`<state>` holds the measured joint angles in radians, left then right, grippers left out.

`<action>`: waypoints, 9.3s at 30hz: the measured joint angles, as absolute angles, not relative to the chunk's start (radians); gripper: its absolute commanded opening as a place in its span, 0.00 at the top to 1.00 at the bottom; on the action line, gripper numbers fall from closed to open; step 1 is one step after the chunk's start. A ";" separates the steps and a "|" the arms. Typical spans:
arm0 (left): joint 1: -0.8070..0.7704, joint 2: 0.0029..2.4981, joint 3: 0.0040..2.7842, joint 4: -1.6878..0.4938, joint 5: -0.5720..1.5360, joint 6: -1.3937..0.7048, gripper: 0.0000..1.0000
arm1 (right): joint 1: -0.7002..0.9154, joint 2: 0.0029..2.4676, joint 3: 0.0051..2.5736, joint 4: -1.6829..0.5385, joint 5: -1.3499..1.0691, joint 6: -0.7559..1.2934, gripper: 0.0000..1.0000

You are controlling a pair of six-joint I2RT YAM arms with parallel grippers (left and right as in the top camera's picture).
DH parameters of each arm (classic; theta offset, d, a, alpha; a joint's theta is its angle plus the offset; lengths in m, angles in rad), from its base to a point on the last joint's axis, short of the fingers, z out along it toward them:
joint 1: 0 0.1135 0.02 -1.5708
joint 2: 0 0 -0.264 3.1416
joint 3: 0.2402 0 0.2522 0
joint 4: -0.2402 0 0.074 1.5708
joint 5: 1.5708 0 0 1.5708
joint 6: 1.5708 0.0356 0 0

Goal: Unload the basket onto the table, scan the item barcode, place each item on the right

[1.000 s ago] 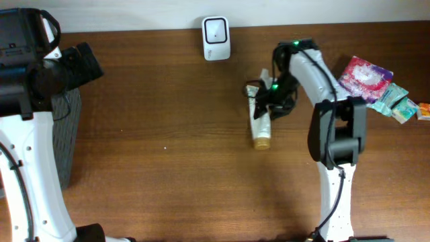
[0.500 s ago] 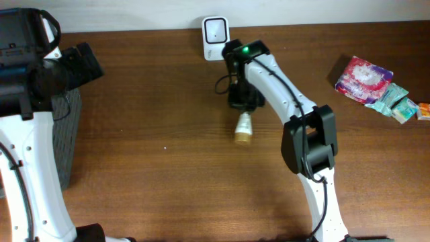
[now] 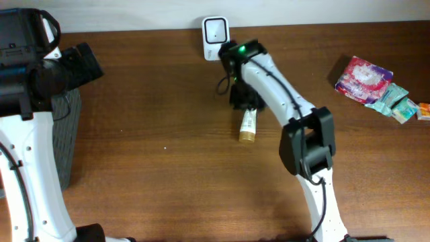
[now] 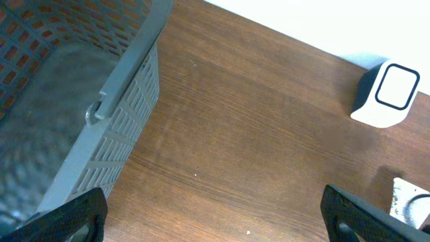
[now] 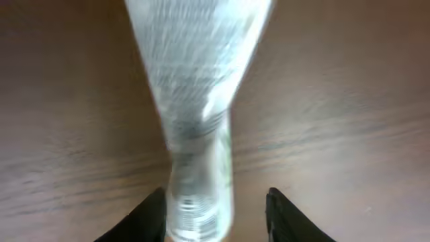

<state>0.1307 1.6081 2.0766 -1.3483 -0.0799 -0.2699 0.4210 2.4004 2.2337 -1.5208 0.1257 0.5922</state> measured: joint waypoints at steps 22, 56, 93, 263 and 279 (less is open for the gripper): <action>0.131 1.608 2.077 -1.348 -0.080 -0.270 0.01 | 0.230 2.428 2.034 -1.200 -0.434 0.316 0.68; 0.131 1.608 2.077 -1.347 -0.080 -0.270 0.01 | 0.303 2.303 2.455 -1.134 -1.060 0.044 0.96; 0.131 1.608 2.077 -1.347 -0.080 -0.270 0.01 | 0.270 2.298 2.036 -1.180 0.052 0.331 0.38; 0.131 1.608 2.077 -1.348 -0.080 -0.270 0.01 | 0.050 0.153 0.404 -0.459 -0.111 0.090 0.01; 0.131 1.608 2.077 -1.348 -0.080 -0.270 0.01 | -0.023 0.015 0.193 -0.226 -0.115 0.066 0.01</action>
<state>0.1307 1.6081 2.0769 -1.3476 -0.0795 -0.2699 -0.0227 0.0147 0.1932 -0.2256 -0.1154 0.0658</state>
